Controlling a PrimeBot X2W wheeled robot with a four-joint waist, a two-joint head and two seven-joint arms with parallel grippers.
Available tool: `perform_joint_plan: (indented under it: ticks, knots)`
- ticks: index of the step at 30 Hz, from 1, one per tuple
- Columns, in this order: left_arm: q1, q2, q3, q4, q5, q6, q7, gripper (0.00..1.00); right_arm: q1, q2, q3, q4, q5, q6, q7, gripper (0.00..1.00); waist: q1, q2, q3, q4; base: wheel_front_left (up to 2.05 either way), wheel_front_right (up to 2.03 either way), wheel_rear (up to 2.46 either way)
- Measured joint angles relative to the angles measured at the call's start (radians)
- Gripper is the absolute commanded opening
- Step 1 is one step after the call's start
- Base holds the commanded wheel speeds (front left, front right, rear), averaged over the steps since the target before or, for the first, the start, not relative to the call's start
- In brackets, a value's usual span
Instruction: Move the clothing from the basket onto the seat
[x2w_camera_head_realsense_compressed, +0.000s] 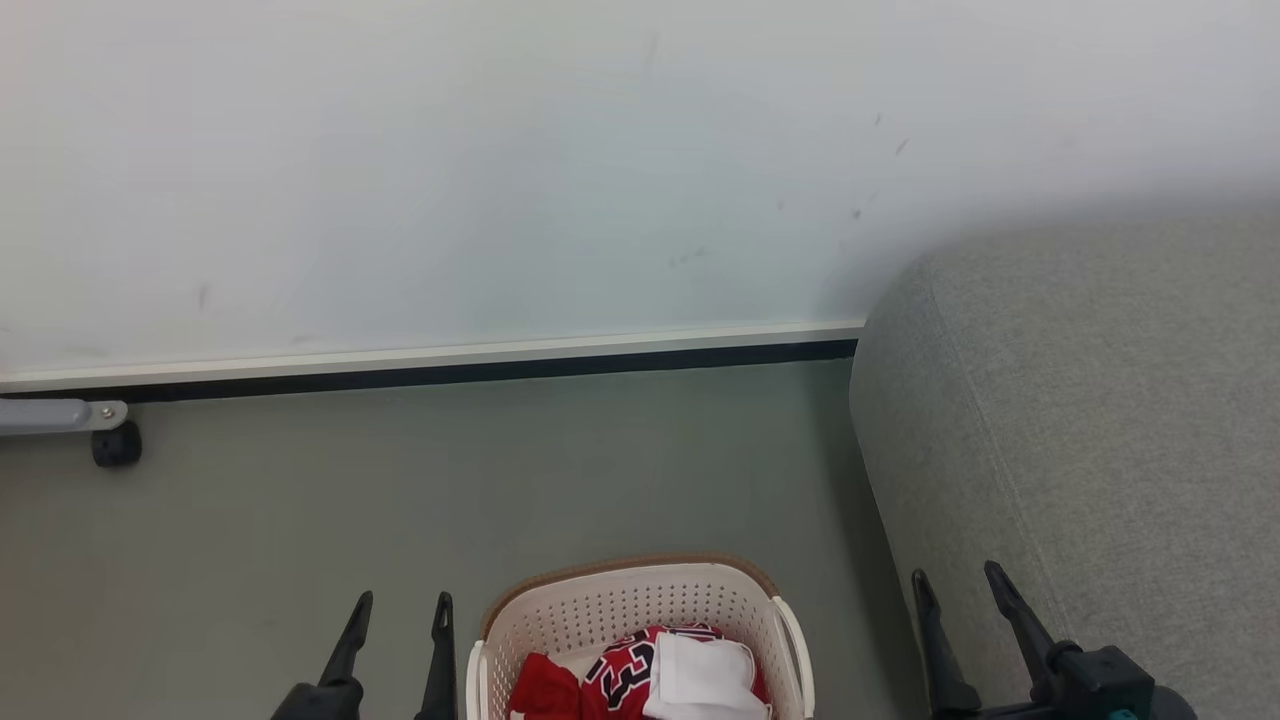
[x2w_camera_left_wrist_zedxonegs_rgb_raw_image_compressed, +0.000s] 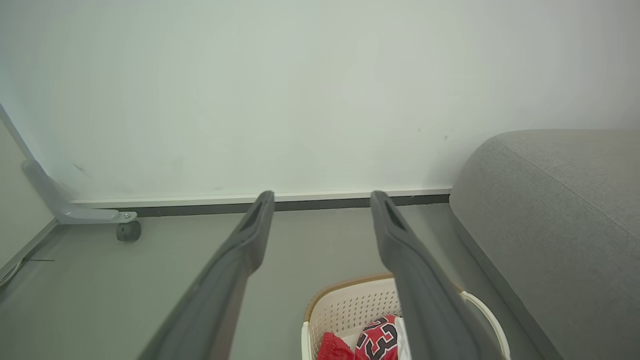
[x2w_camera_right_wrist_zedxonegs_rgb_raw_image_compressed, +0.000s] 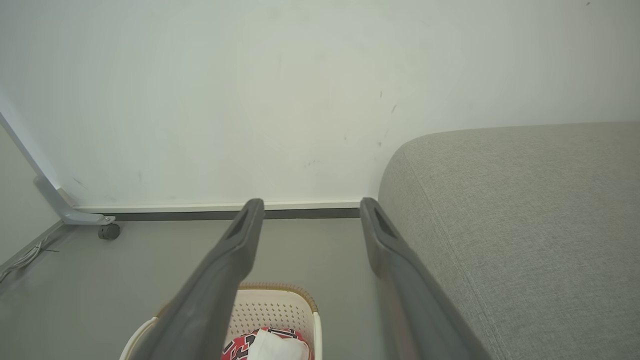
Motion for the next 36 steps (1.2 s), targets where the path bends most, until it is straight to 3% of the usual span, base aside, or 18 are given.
perform_joint_plan:
  ticks: [17, 36]
  knots:
    - [-0.081, -0.008, -0.090, 0.065, 0.061, -0.045, 0.000, 1.00, -0.072, 0.000, -0.016, -0.104, -0.039, 0.000, 0.000, 1.00, 0.0001, 0.0001, 0.182, -0.034, 0.00, 0.00, 0.00]
    - [-0.352, -0.019, -0.193, 0.302, 0.149, -0.089, 0.054, 1.00, -0.250, 0.007, -0.018, -0.236, -0.079, 0.010, -0.007, 1.00, 0.0003, 0.0002, 0.449, -0.158, 0.00, 0.00, 0.00]
